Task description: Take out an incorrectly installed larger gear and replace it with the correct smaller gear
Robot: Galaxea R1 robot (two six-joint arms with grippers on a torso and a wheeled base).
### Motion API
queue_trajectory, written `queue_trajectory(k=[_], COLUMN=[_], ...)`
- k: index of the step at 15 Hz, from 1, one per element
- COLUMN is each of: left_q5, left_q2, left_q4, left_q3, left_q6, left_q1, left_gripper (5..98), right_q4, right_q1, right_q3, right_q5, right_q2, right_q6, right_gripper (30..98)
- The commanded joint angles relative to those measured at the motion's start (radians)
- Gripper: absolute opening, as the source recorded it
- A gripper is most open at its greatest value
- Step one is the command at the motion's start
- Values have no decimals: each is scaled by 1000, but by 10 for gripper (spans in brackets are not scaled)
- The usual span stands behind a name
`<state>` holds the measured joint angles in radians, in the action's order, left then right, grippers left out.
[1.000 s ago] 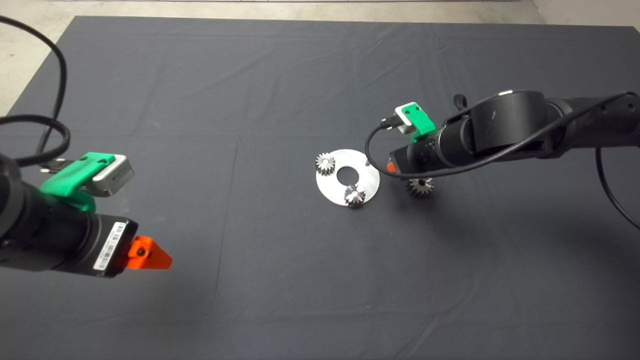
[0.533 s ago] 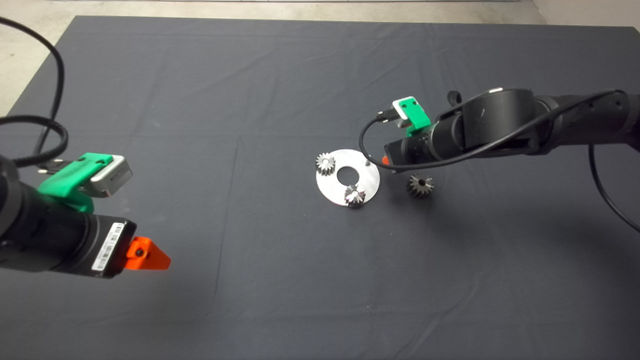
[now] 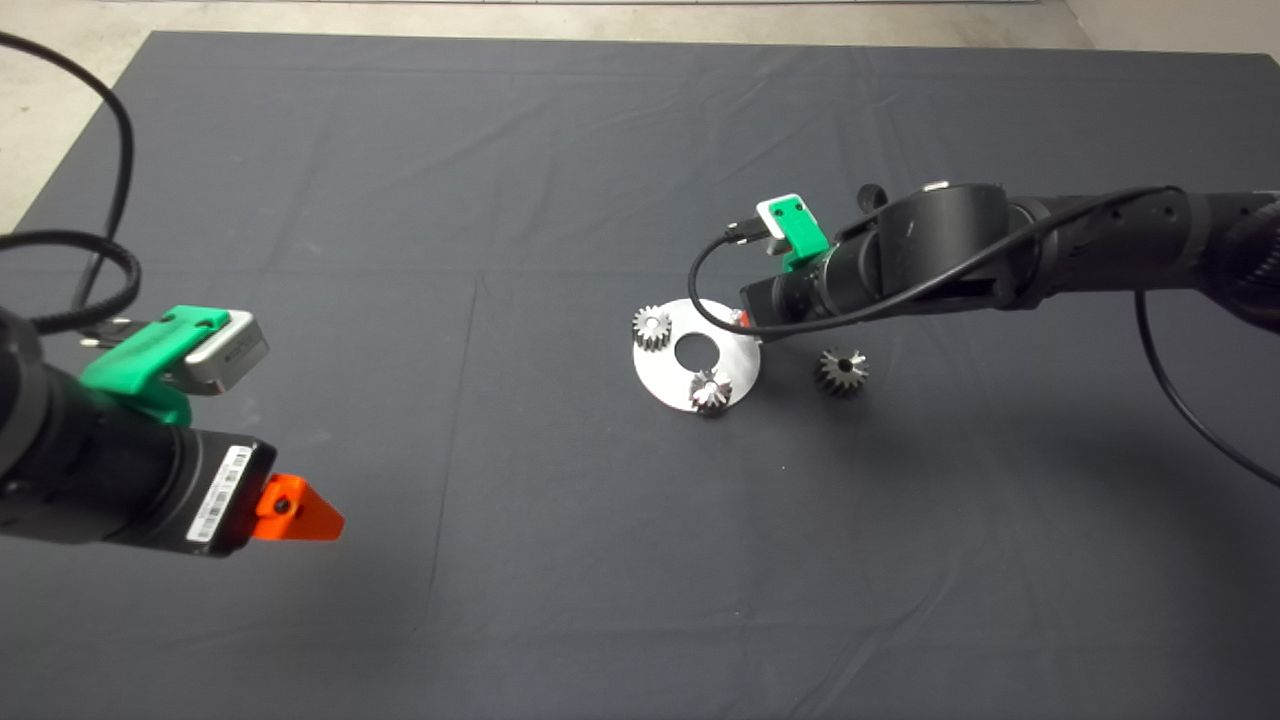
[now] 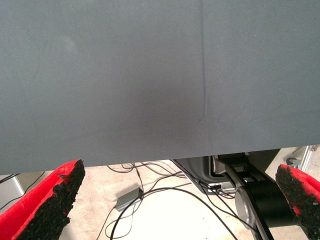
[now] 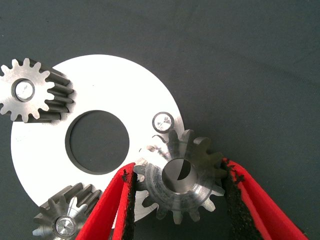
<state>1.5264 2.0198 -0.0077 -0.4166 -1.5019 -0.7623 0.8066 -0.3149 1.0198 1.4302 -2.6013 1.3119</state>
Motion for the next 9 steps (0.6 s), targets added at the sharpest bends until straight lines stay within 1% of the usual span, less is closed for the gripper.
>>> queue_trajectory(k=[1,8,9], left_q5=[9,9,9], left_q2=[4,3,3], left_q4=[-18,-18,-18], left_q3=[7,10,10], left_q6=[-2,-1,-1], left_q1=[-11,-11,-11], left_gripper=[981,981,981], right_q4=[48,70,71], right_q1=[-20,0,0], right_q3=[-3,23,25], right_q5=[-4,-5,-5], right_q2=[2,0,0], right_q6=[9,9,17], right_gripper=[401,401,401])
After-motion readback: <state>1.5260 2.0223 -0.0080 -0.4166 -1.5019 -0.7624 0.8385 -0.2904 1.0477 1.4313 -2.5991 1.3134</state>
